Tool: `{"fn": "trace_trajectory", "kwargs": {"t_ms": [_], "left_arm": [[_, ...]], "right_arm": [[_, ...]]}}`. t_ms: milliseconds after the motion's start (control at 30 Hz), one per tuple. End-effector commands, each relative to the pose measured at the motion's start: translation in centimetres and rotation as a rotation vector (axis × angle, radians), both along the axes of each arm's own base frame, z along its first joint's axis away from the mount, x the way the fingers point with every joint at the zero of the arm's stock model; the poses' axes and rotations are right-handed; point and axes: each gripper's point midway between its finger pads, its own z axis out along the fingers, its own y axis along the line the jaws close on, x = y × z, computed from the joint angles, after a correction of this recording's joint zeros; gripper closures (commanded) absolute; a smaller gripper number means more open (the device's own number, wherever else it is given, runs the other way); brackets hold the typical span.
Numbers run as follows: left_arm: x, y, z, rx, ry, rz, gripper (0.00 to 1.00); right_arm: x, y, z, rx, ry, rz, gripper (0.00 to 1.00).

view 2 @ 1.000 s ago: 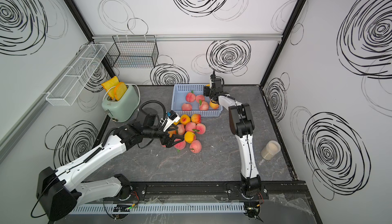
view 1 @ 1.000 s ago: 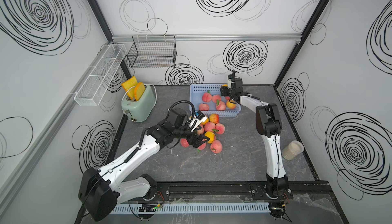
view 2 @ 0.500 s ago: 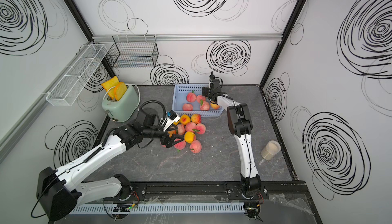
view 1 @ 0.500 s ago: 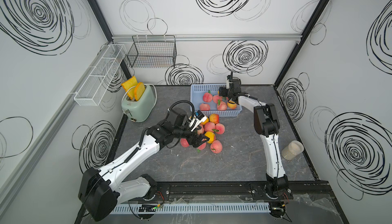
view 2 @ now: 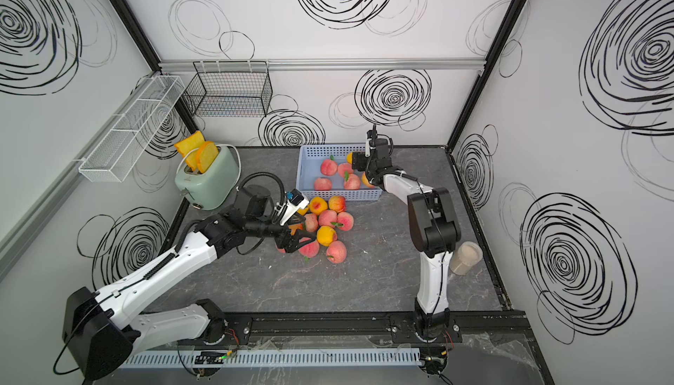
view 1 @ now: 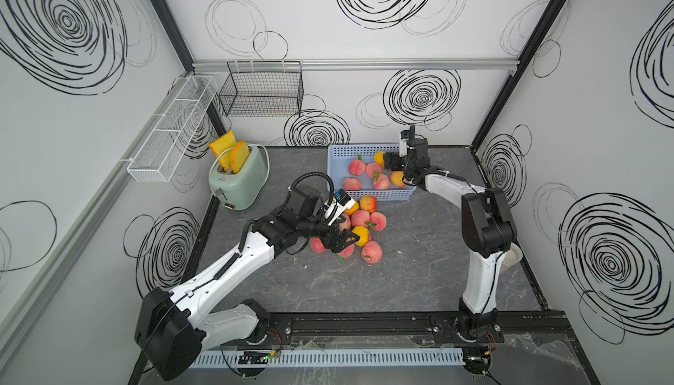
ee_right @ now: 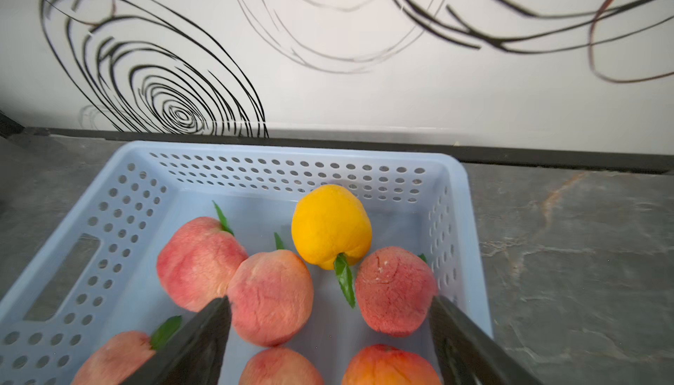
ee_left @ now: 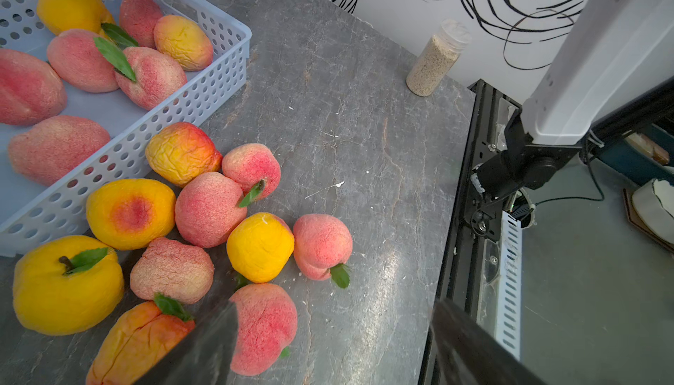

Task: Put the peaches into the basket
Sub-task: Place the peach in the basket.

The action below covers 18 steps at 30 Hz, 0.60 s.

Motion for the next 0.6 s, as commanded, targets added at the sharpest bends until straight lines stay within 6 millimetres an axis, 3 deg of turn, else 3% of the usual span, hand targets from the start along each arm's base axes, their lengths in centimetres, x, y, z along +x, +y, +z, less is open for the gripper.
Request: {"fn": "trace_trajectory", "kwargs": {"t_ms": [0,100,300,433,567], "left_arm": [[0.9,0.2,1.2,-0.024,-0.040,0.027,0.12],[1.4,0.5,1.3,-0.024,-0.044,0.056,0.12],[3.2,1.5,0.7,-0.013,-0.033,0.149,0.11],[4.8,2.5,-0.6,0.013,-0.015,0.244,0.12],[6.1,3.4,-2.4,0.041,0.037,0.352,0.12]], "right_arm": [[-2.8,-0.1,3.0,0.035,-0.078,0.031,0.12],[-6.6,-0.7,3.3,0.048,-0.080,0.057,0.12],[-14.2,-1.0,2.0,0.068,-0.062,0.131,0.12],[-19.3,-0.1,0.7,0.087,-0.086,0.207,0.12],[-23.7,2.1,-0.9,0.103,-0.105,0.311,0.11]]}}
